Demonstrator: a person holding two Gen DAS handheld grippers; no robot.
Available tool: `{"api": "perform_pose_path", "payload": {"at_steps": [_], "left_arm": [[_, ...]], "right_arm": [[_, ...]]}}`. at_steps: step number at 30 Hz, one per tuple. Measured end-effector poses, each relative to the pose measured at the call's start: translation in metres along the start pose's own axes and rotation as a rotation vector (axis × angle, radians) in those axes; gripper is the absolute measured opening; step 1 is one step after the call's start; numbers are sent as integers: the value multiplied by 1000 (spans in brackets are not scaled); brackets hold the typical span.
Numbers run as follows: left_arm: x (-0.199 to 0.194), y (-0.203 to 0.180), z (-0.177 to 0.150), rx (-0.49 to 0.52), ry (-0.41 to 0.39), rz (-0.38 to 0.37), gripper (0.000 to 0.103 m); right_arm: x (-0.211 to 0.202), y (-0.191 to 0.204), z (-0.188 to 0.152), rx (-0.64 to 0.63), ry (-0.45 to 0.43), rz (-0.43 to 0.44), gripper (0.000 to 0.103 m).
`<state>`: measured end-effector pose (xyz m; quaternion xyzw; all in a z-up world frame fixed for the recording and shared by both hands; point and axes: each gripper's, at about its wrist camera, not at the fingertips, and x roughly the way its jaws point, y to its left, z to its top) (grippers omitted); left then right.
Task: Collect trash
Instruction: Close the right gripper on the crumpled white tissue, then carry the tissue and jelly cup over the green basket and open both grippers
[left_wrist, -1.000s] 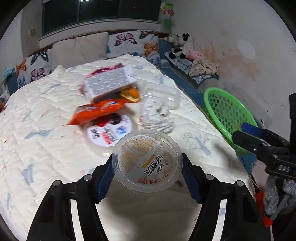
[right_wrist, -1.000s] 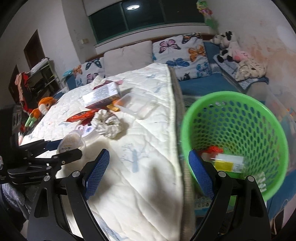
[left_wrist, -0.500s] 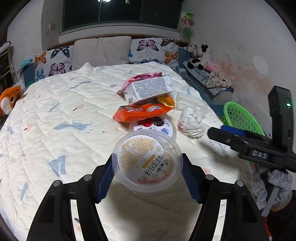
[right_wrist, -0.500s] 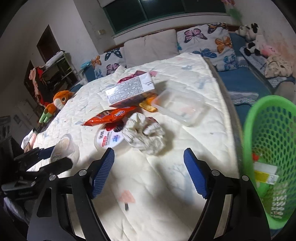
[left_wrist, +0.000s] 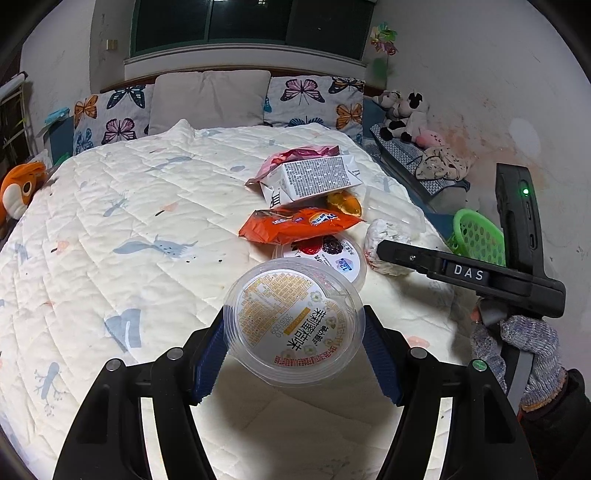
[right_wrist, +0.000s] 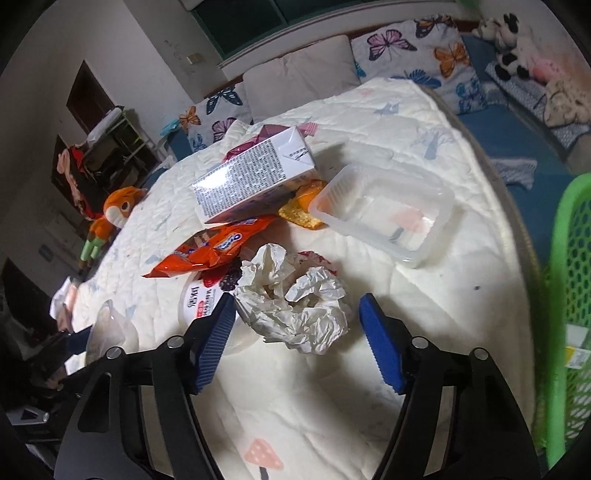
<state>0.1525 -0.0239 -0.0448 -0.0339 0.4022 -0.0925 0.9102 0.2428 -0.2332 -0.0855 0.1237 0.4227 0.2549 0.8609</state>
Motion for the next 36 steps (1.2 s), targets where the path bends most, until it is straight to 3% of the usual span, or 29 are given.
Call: {"api": "perform_pose_path", "payload": {"at_steps": [6,19,36], "left_arm": [[3,-1,2,-7,5,-6,66],[0,-28,13,50,-10,-42,66],[27,-146,51,219,-14,-192,66]], "right_arm": [[-10,0,-2,-7,-17,13,57],[-66,-12,-20,-6,-108,-47,56],[-151,-123,-53,141,-180,-335,58]]}}
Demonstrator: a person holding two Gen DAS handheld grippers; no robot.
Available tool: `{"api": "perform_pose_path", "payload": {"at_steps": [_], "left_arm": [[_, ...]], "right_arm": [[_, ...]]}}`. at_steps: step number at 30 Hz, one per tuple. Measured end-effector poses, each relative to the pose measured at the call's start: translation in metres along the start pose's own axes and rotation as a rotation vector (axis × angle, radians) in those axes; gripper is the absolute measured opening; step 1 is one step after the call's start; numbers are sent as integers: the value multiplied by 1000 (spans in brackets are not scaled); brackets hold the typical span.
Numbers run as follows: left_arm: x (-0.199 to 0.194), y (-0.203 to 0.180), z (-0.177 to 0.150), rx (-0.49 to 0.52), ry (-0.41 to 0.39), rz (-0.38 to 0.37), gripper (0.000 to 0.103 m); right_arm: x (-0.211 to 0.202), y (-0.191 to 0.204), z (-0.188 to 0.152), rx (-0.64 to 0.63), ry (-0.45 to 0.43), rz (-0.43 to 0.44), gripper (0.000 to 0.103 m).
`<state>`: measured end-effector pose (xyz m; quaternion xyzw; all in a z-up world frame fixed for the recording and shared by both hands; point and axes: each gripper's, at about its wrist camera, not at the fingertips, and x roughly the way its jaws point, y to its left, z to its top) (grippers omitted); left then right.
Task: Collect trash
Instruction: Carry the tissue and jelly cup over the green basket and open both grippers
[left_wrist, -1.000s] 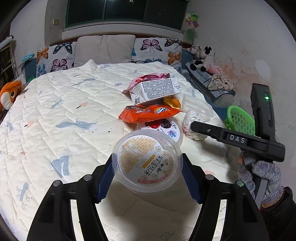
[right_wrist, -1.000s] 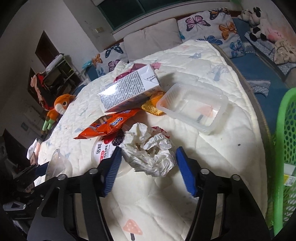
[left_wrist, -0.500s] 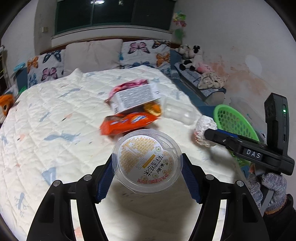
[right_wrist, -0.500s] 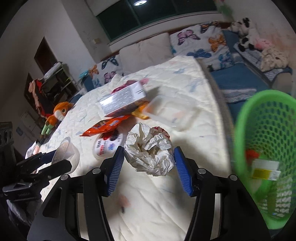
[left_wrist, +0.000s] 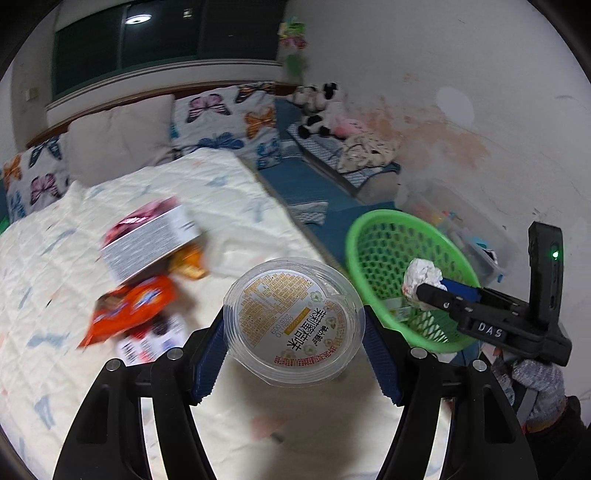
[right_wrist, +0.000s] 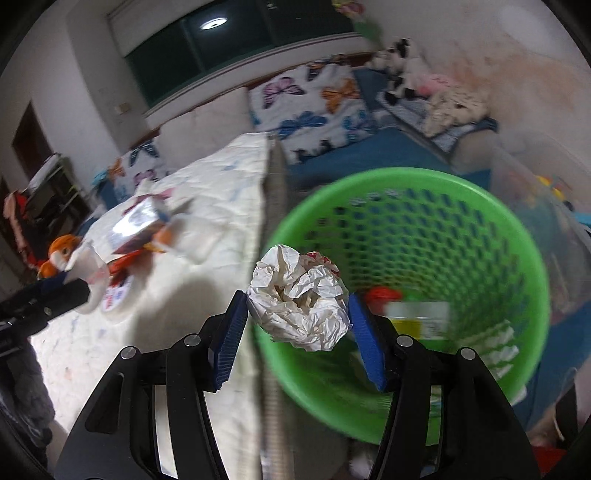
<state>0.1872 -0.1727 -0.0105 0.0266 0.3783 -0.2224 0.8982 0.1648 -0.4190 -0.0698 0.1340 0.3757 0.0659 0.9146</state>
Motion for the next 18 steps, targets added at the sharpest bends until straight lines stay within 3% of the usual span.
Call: {"api": "perform_pose_path", "payload": {"at_steps": [7,18], "left_arm": [[32,-41,22,70,20,-21,66],[79,-80,38,127,73,-61,66]], "right_arm": [[-3,-38,-5,57,8,-63,64],[-15,-66,-11,102,-9,-106,73]]}}
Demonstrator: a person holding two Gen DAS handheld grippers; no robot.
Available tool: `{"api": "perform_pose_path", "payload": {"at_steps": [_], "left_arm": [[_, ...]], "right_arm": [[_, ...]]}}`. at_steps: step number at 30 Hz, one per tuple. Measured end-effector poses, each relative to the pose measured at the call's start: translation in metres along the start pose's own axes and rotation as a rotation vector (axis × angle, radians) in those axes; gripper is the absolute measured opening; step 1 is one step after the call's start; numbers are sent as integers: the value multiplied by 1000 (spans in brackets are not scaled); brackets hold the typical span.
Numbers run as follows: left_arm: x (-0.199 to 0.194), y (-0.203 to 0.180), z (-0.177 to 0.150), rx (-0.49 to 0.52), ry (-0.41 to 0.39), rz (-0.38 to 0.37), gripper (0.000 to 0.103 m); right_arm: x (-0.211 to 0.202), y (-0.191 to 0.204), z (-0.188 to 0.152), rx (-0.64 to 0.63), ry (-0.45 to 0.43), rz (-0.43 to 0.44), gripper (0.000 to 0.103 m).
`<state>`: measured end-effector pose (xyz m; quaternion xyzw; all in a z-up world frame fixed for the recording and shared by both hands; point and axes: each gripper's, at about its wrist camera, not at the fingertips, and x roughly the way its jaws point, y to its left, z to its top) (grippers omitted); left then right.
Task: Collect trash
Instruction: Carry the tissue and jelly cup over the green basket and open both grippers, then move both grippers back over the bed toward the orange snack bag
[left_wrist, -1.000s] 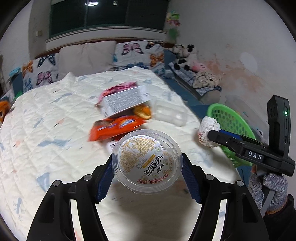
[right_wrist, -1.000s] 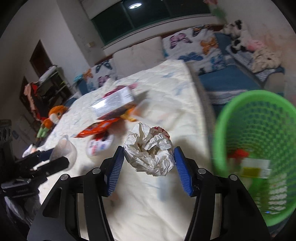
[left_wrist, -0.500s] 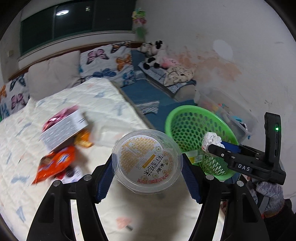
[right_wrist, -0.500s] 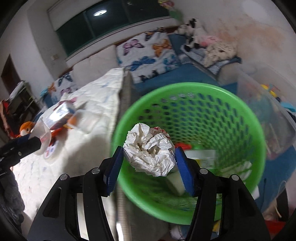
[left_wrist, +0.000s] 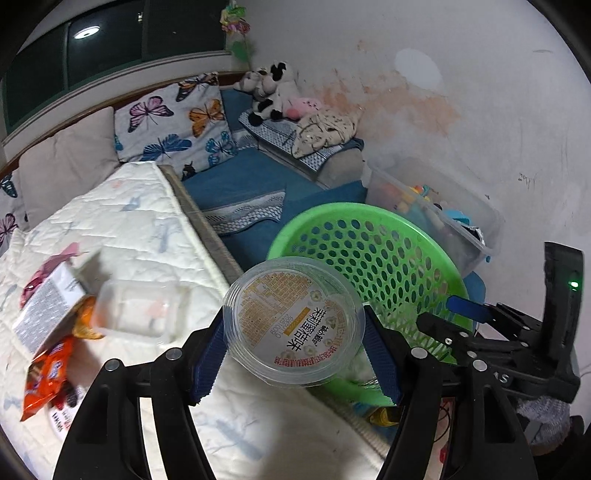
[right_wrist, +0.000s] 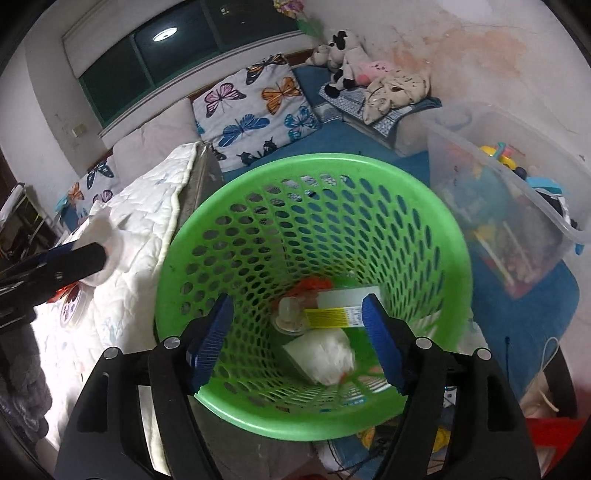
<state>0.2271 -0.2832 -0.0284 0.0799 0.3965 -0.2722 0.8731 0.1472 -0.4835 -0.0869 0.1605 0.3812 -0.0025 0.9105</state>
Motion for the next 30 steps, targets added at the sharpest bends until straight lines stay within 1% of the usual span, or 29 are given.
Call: {"api": "perform_pose_path", "payload": {"at_steps": [6,9,11,13,16,18,21,24,30], "left_arm": [[22,-15,2,18,36,-10,67],[29,-23,2,31,46,-13,68],[35,-26,1,36,55,-14,74],[39,-29,1,35,60,-23,75],[42,-30,1,36,63,-33,81],[41,-31,0,38,59,-34,82],[36,-27,-4,39,49,-18,82],[26,-17,-8,17,35,3,82],[-1,13,-19,-22,-9,93,82]], "right_arm": [[-17,-8,-4,14,-34,3,76],[-22,-9,-6,19,-42,6,76],[-24,-10,-7,21,-45,9,76],[-25,-11,-8,26,-46,13,76],[-27,-11,-11,31,-46,16,76],[-27,-11,-12,32,-43,18,76],[-28,-7,-13,28,-43,23,76],[-28,-1,-14,20,-40,37,76],[-26,19,-16,-9,-33,62,77]]}}
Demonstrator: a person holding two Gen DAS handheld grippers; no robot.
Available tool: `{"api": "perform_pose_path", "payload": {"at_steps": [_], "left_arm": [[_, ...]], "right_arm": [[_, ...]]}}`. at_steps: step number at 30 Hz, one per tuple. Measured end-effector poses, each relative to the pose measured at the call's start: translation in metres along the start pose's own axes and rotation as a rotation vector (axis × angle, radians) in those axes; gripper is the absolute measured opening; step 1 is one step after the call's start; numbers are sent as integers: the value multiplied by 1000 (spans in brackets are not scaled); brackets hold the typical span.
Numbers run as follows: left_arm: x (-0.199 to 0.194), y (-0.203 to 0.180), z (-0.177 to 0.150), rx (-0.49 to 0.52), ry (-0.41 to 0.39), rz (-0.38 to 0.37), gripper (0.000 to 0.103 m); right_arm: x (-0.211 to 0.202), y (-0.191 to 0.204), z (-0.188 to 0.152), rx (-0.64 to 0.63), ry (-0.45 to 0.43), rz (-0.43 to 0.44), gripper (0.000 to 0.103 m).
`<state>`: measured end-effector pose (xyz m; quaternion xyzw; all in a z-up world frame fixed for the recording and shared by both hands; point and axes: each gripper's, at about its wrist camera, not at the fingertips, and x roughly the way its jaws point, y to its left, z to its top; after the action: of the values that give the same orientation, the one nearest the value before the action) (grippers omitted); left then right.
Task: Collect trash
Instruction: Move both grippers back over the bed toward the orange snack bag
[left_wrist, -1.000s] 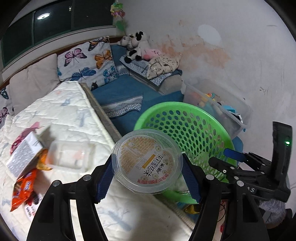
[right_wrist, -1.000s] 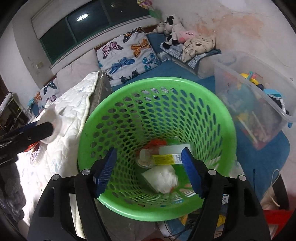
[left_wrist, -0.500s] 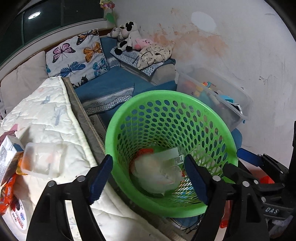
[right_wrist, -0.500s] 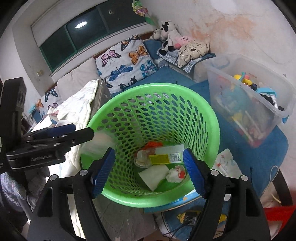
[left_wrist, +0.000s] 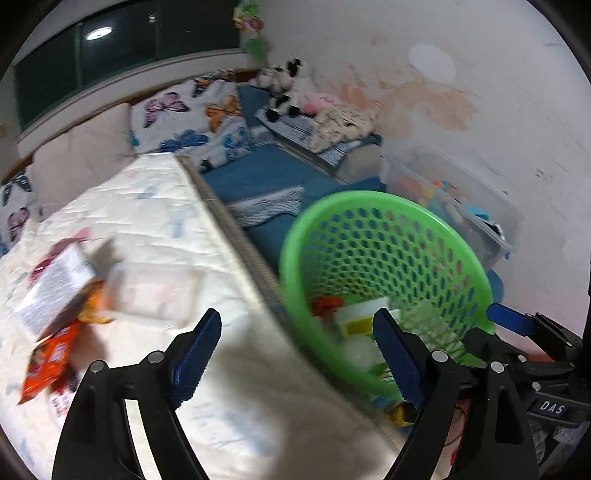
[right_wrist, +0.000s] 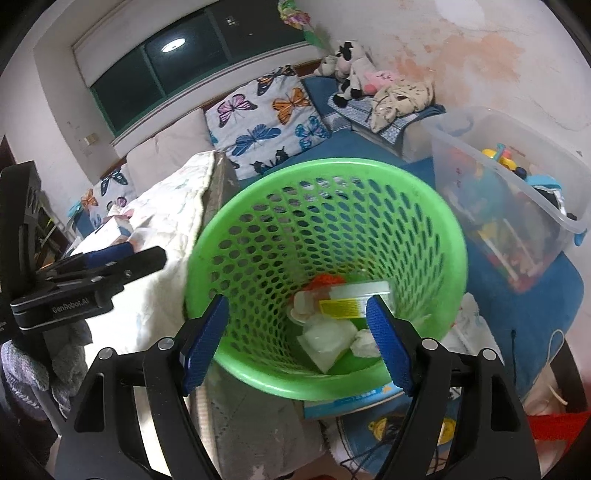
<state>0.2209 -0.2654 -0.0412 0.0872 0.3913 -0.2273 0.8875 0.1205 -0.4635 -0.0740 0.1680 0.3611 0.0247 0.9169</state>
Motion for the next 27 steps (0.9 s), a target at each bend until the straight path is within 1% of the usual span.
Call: {"api": "perform_pose_path", "payload": {"at_steps": [1,7,11,16,22,24,27], "left_arm": [[-6,8,-3,-10,-11,29,82],[-31,53,-10,-60,-50,136,82],[-45,85,-19,-86,-55,184,82],[-60,125,-34,-75,-58,257,82],[-67,166,-52,-61,-36,296,82],[-68,175,-57,-62,-28,289,81],[-66,187,-62,-47,-11,279,78]], "right_arm": [[0,4,0,-5,-1,5,77],[2,27,1,-38,0,33,78],[5,42,3,-57,5,56,78],[11,66,3,-97,14,88,78],[18,96,2,-154,33,126,78],[21,105,2,-172,40,136,78],[24,118,1,-192,50,148,78]]}}
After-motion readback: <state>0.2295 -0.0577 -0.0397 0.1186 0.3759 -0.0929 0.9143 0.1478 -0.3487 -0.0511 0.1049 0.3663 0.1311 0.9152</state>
